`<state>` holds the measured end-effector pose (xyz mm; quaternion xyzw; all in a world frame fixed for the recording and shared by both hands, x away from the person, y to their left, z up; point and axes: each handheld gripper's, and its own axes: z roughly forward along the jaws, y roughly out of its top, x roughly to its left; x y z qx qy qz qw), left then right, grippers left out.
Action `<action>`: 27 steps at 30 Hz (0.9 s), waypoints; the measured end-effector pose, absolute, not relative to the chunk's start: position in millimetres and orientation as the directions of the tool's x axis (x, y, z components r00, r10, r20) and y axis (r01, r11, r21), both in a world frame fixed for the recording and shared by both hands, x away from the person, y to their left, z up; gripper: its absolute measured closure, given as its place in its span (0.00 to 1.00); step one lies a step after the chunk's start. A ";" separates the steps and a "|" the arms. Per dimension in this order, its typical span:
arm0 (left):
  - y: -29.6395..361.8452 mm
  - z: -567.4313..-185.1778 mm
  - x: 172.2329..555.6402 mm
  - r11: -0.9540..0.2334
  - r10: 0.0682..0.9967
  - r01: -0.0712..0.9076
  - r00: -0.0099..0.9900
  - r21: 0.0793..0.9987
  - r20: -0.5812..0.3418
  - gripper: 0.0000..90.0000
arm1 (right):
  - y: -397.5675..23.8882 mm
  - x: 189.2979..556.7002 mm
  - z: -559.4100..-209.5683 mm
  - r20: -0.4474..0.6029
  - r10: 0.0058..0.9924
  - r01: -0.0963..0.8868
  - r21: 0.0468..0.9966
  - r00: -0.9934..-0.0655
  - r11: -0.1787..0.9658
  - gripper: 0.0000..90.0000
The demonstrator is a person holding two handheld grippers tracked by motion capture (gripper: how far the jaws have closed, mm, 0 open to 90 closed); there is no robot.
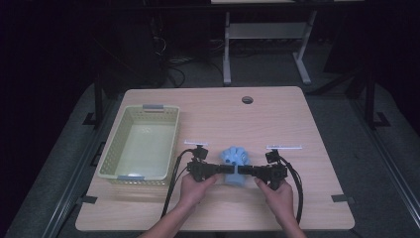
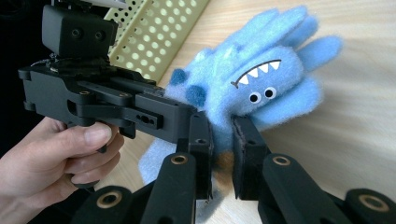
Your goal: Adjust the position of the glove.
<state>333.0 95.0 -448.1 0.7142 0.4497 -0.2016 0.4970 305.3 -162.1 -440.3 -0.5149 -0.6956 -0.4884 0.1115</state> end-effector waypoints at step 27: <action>144.6 -411.1 340.6 -0.051 0.434 0.828 0.522 0.559 -0.734 0.87 | -119.0 327.2 -398.3 0.642 0.559 0.795 0.604 -0.525 0.053 0.89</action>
